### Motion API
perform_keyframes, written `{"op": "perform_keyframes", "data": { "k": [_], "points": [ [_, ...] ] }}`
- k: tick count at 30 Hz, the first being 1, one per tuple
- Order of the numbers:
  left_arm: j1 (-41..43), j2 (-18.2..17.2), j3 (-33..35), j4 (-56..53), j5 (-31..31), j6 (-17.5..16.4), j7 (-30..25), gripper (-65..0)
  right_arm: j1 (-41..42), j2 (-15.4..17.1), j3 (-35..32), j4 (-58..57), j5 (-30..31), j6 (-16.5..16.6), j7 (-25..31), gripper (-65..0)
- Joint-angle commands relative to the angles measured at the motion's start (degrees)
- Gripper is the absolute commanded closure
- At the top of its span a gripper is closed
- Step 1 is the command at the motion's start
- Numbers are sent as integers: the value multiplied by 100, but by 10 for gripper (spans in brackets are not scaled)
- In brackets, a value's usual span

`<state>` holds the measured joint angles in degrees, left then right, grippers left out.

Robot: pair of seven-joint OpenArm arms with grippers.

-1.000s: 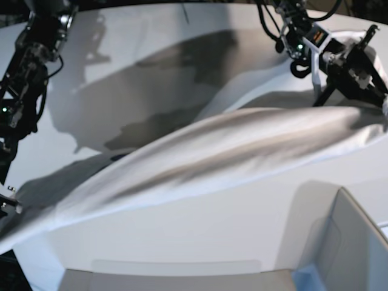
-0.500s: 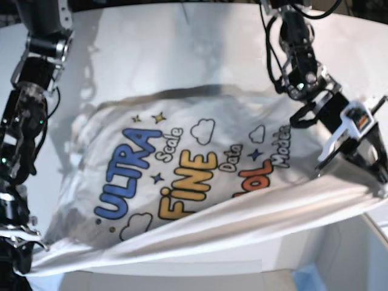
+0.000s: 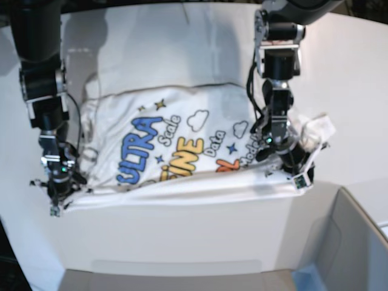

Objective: Layout the t-shirt on the table in an organized manner, then fold the t-shirt properly
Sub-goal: 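Lift the t-shirt with both grippers, shake it out and lay it flat, then grasp the t-shirt body with both grippers and smooth it outward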

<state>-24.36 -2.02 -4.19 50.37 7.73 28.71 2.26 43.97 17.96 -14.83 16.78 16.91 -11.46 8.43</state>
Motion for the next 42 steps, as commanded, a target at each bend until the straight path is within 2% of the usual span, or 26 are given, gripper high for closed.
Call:
{"op": "perform_keyframes", "data": {
  "k": [1, 5, 9, 13, 16, 18, 19, 23, 29, 31, 33, 35, 36, 38, 42],
  "points": [
    [-303, -75, -8, -136, 76, 52, -125, -119, 373, 64, 2, 147, -25, -80, 217, -86],
    [-417, -31, 27, -391, 102, 87, -125, -242, 346, 64, -42, 147, -33, -80, 164, -283],
    [-285, -22, 45, -127, 111, 70, -116, -252, 171, 73, -42, 164, -33, -80, 190, -382],
    [313, -13, 300, 972, 111, 43, -108, -252, -243, 73, -16, 771, -33, -80, 164, -390],
    [981, -127, 1091, 2027, 120, 35, -81, -252, -849, 73, -33, 1755, -33, -80, 155, -390],
    [1262, -374, 1706, 2484, 120, 35, 209, -253, -1368, 64, -33, 2529, -33, -80, 76, -390],
    [1324, -488, 1970, 2598, 120, 35, 429, -253, -1597, 37, -25, 2942, -33, -80, -109, -390],
    [1306, -760, 2621, 2660, 120, 35, 1686, -253, -2423, -24, -33, 4832, -7, -80, -1533, -390],
    [1130, -945, 2682, 3284, 120, 26, 3110, -253, -3161, -332, 2, 6881, 2, -80, -3440, -390],
    [1113, -1077, 2832, 3504, 120, -282, 3690, -253, -3276, -481, 2, 7311, 107, -80, -4117, -390],
    [1113, -1235, 2902, 3829, 93, -1020, 4156, -253, -3408, -613, 10, 7602, 441, -80, -4610, -390],
    [1157, -1253, 2858, 4093, 85, -1460, 4218, -253, -3469, -692, 10, 7681, 828, -80, -4821, -390],
    [1166, -1244, 2726, 4233, 85, -1574, 4209, -253, -3495, -736, 10, 7663, 1074, -80, -4873, -390],
    [1289, -1156, 2454, 4392, 76, -1565, 4200, -253, -3513, -789, 10, 7637, 1443, -80, -4917, -390],
    [1359, -901, 2005, 4383, 67, -1697, 4191, -253, -3575, -798, 2, 7487, 1725, -89, -4935, -390]
  ]
}}
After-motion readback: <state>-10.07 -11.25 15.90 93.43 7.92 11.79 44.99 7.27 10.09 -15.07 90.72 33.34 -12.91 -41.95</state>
